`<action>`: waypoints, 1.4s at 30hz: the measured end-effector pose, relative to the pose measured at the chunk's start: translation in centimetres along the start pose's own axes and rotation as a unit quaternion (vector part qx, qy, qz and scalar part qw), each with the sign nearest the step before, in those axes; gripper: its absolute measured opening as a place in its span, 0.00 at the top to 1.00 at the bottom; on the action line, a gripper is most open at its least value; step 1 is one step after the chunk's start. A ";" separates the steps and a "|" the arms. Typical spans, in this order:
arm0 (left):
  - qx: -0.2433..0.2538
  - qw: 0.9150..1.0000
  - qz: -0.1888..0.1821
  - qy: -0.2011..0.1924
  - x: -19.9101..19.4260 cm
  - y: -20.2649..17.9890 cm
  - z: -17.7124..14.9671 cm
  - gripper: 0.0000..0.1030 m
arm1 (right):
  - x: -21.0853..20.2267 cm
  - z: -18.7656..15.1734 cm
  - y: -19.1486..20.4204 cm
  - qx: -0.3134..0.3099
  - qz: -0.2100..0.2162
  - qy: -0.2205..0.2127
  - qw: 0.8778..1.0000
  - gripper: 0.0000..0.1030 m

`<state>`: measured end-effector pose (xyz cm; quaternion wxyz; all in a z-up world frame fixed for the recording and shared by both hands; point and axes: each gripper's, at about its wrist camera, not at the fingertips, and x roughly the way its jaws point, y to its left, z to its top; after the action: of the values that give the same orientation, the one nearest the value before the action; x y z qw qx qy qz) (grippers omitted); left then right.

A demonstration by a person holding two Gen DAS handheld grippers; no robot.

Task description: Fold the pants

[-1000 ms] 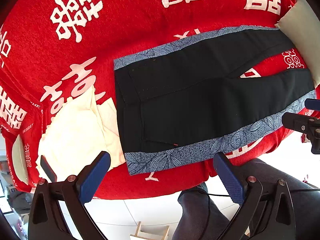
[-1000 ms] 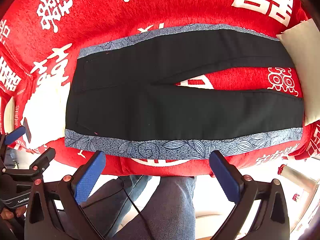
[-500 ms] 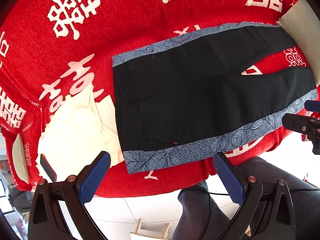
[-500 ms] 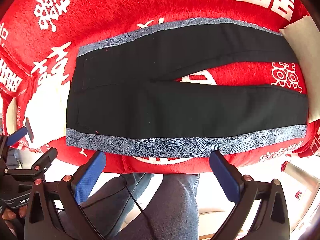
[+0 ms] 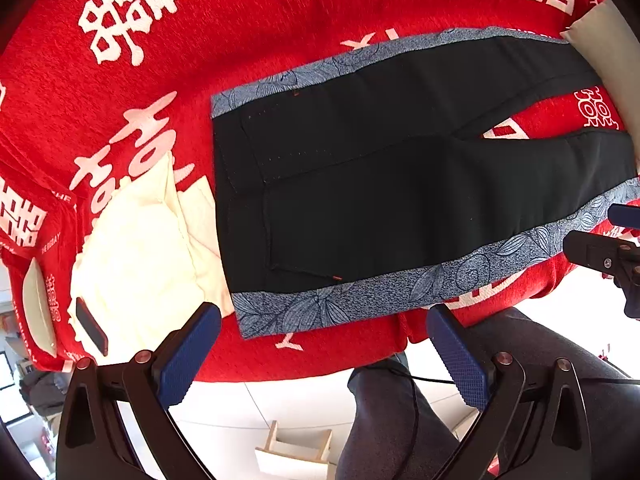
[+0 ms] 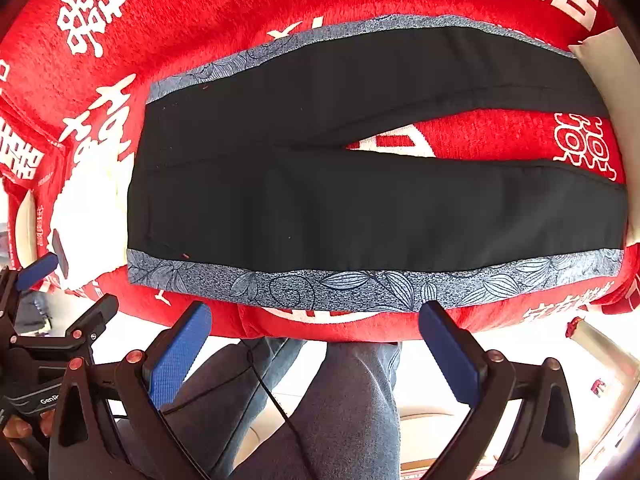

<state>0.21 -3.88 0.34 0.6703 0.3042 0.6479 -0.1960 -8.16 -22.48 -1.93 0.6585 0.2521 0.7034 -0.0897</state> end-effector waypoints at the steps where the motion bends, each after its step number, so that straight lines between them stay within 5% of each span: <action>1: -0.006 1.000 0.002 0.004 0.1 -0.1 0.0 0.00 | 0.0 0.1 -0.2 -0.002 0.002 0.002 1.000 0.00; 15: -0.133 0.991 0.027 0.019 -0.3 -1.6 0.3 0.00 | 0.4 1.8 -3.5 -0.059 0.017 0.029 0.998 0.00; 21: -0.120 0.992 0.024 -0.008 0.0 -1.6 0.3 0.00 | 0.4 1.0 -4.6 -0.028 0.087 -0.002 0.996 0.00; 29: -0.146 0.988 -0.033 -0.044 4.9 0.4 -2.2 0.00 | 4.3 -2.5 -5.7 0.055 0.163 -0.026 0.985 0.00; 36: -0.218 0.967 -0.129 -0.017 12.7 2.4 -5.6 0.00 | 10.6 -7.3 -7.5 0.143 0.234 -0.048 0.960 0.03; 42: -0.235 0.955 -0.177 -0.025 16.2 2.3 -6.8 0.00 | 15.4 -8.3 -8.5 0.167 0.287 -0.053 0.942 0.30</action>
<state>-2.03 4.46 -15.09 0.6930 0.0135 0.7025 -0.1615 -19.62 -22.35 -17.64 0.6407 0.5445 0.5406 -0.0264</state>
